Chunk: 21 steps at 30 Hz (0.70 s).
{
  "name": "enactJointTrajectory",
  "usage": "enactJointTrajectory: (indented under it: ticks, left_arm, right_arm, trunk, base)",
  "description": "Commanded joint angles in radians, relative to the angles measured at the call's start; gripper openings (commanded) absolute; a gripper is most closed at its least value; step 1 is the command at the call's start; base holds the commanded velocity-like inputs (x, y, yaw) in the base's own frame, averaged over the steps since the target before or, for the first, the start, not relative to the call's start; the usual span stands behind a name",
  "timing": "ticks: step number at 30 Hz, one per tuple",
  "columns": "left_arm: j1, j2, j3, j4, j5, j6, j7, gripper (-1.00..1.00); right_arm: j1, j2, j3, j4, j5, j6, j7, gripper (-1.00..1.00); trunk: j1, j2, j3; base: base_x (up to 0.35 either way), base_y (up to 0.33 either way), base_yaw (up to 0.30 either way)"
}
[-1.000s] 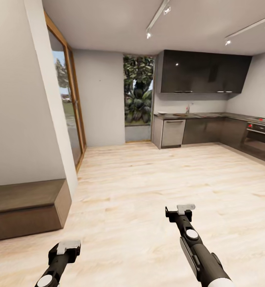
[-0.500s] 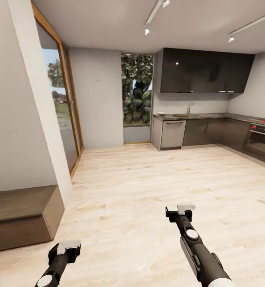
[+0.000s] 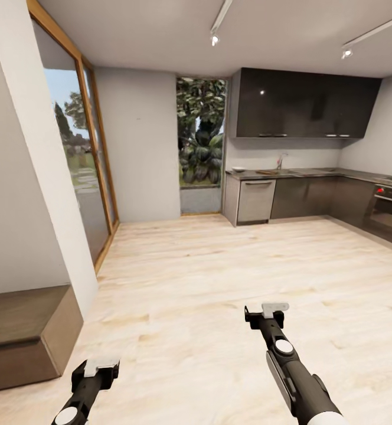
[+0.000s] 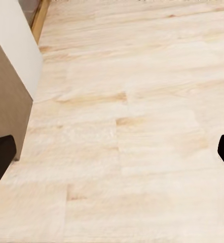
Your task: In the kitchen, take the Vidalia onion out of the sink, dice it on the chopping board with the paring knife, put the diced onion into the bowl on the countertop, then place both the paring knife and the chopping board into the sink.
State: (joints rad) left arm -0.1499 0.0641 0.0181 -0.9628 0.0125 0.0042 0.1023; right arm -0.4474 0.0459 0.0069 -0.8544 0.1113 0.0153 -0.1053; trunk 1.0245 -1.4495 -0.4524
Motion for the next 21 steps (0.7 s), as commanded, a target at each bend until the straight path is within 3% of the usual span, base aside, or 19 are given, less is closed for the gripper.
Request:
enactJointTrajectory:
  ticks: [1,21]
  left_arm:
    - [0.000,0.000,-0.001,-0.001,0.001,0.000,0.004,1.00]
    - [0.000,0.000,-0.001,0.000,0.001,0.000,0.004,1.00]
  right_arm:
    - [-0.001,0.000,0.001,0.000,0.011,0.002,-0.005,1.00]
    - [-0.001,0.000,0.001,0.000,0.011,0.002,-0.006,1.00]
  trunk:
    - [0.001,0.000,-0.001]
    - [0.001,0.000,-0.001]
  base:
    - [0.327,-0.105,0.000]
    - [0.327,-0.105,0.000]
